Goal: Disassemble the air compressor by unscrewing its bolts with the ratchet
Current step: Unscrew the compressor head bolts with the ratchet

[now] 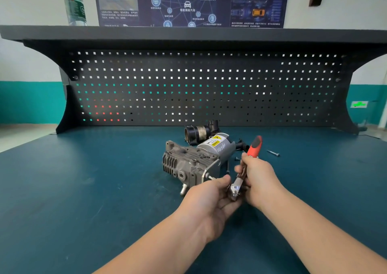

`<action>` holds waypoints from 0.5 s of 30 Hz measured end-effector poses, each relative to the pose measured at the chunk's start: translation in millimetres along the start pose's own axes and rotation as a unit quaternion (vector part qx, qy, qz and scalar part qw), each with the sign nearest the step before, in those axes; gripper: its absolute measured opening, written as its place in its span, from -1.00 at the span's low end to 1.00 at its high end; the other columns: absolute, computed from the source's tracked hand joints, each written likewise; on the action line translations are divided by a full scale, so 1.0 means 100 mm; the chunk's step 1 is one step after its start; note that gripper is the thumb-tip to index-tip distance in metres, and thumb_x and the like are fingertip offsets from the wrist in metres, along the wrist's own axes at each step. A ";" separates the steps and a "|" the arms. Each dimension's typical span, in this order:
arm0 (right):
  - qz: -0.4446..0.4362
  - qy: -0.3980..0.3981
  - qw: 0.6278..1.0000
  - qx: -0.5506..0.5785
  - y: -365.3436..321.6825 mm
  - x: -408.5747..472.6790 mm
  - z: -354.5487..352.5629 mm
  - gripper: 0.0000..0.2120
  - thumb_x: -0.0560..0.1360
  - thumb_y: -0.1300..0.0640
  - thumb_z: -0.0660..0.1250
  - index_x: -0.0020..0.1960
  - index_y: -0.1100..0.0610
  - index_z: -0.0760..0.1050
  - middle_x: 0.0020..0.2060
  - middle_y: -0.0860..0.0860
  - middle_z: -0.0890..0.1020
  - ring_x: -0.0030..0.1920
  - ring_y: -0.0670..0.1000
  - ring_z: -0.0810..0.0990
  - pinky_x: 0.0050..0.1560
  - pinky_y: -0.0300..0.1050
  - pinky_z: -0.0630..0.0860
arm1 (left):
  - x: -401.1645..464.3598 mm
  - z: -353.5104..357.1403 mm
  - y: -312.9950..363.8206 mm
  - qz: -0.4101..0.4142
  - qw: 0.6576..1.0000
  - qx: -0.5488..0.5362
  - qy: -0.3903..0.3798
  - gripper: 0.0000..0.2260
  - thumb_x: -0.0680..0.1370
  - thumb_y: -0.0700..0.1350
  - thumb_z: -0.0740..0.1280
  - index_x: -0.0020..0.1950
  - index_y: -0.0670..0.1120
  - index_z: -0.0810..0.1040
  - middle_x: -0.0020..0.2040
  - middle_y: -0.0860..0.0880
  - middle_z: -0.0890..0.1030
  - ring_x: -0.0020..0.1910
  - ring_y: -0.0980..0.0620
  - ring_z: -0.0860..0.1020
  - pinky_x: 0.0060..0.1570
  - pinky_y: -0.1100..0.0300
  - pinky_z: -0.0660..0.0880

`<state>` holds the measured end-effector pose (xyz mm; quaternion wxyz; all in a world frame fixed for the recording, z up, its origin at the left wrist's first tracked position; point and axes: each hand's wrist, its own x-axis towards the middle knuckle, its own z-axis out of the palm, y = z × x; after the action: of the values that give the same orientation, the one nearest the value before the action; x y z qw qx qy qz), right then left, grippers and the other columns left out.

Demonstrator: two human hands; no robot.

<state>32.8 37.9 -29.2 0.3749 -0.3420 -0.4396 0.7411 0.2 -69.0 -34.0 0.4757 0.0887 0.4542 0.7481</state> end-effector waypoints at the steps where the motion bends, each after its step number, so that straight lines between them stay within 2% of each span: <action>1: -0.032 -0.002 0.999 -0.006 0.00 0.00 0.00 -0.74 0.61 0.07 0.19 -0.24 0.10 0.37 -0.58 -0.03 0.44 -0.60 -0.07 0.32 -0.51 -0.24 0.26 | 0.00 0.01 0.00 0.002 1.000 -0.004 0.002 -0.92 0.54 -0.28 0.30 -0.13 -0.27 0.53 -0.23 -0.21 0.64 -0.26 -0.08 0.60 -0.26 0.13 0.59; 4: -0.180 -0.002 0.981 -0.067 0.00 -0.05 0.02 -0.70 0.61 0.04 0.16 -0.28 0.11 0.34 -0.64 -0.11 0.41 -0.56 -0.10 0.30 -0.44 -0.18 0.26 | 0.01 0.01 -0.02 0.012 1.000 -0.020 0.007 -0.93 0.54 -0.29 0.30 -0.10 -0.29 0.53 -0.22 -0.23 0.64 -0.26 -0.10 0.60 -0.24 0.10 0.61; 6: -0.314 -0.005 0.941 -0.125 0.01 -0.14 0.04 -0.69 0.62 0.04 0.14 -0.28 0.11 0.30 -0.61 -0.12 0.41 -0.56 -0.16 0.31 -0.45 -0.28 0.30 | 0.01 0.00 -0.02 0.015 1.000 -0.020 0.007 -0.93 0.54 -0.29 0.31 -0.10 -0.29 0.54 -0.22 -0.23 0.64 -0.24 -0.11 0.60 -0.19 0.07 0.60; 8: -0.443 -0.044 0.881 -0.162 0.03 -0.23 0.03 -0.72 0.61 0.02 0.14 -0.26 0.07 0.30 -0.56 -0.10 0.43 -0.51 -0.16 0.36 -0.41 -0.35 0.33 | 0.01 0.00 -0.03 0.017 1.000 -0.018 0.003 -0.92 0.54 -0.28 0.31 -0.12 -0.29 0.56 -0.28 -0.19 0.61 -0.31 -0.07 0.59 -0.26 0.11 0.61; 10: -0.561 -0.100 0.794 -0.212 0.06 -0.33 0.02 -0.79 0.57 -0.02 0.14 -0.21 0.01 0.32 -0.51 -0.09 0.40 -0.47 -0.08 0.38 -0.39 -0.22 0.37 | 0.00 -0.02 -0.03 0.017 1.000 -0.001 -0.007 -0.89 0.54 -0.27 0.30 -0.14 -0.26 0.59 -0.27 -0.17 0.60 -0.35 -0.02 0.58 -0.32 0.19 0.61; 13: -0.712 -0.158 0.612 -0.305 0.07 -0.42 0.00 -0.81 0.59 -0.01 0.13 -0.10 0.09 0.36 -0.45 -0.15 0.38 -0.43 -0.02 0.37 -0.39 -0.29 0.25 | -0.02 -0.05 -0.04 0.014 0.998 -0.016 -0.058 -0.84 0.58 -0.20 0.21 -0.09 -0.16 0.58 -0.20 -0.12 0.66 -0.28 0.03 0.63 -0.17 0.17 0.55; 14: -0.737 -0.176 0.569 -0.320 0.08 -0.42 0.00 -0.81 0.61 0.00 0.10 -0.07 0.10 0.35 -0.45 -0.10 0.42 -0.41 -0.02 0.38 -0.37 -0.29 0.24 | -0.03 -0.07 -0.03 0.017 0.997 -0.032 -0.067 -0.80 0.61 -0.17 0.16 -0.11 -0.13 0.55 -0.27 -0.06 0.66 -0.33 0.08 0.63 -0.21 0.21 0.55; 15: -0.750 -0.186 0.544 -0.327 0.09 -0.42 0.01 -0.82 0.61 0.01 0.09 -0.06 0.10 0.34 -0.45 -0.06 0.46 -0.40 -0.02 0.39 -0.37 -0.28 0.26 | -0.03 -0.08 -0.03 0.022 0.997 -0.033 -0.068 -0.77 0.63 -0.17 0.12 -0.14 -0.10 0.52 -0.34 -0.01 0.64 -0.39 0.12 0.62 -0.26 0.24 0.54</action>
<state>50.3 -0.9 -29.7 0.5661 0.1593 -0.8077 0.0420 -1.1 -76.0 -39.7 0.4917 0.1332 0.3940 0.7650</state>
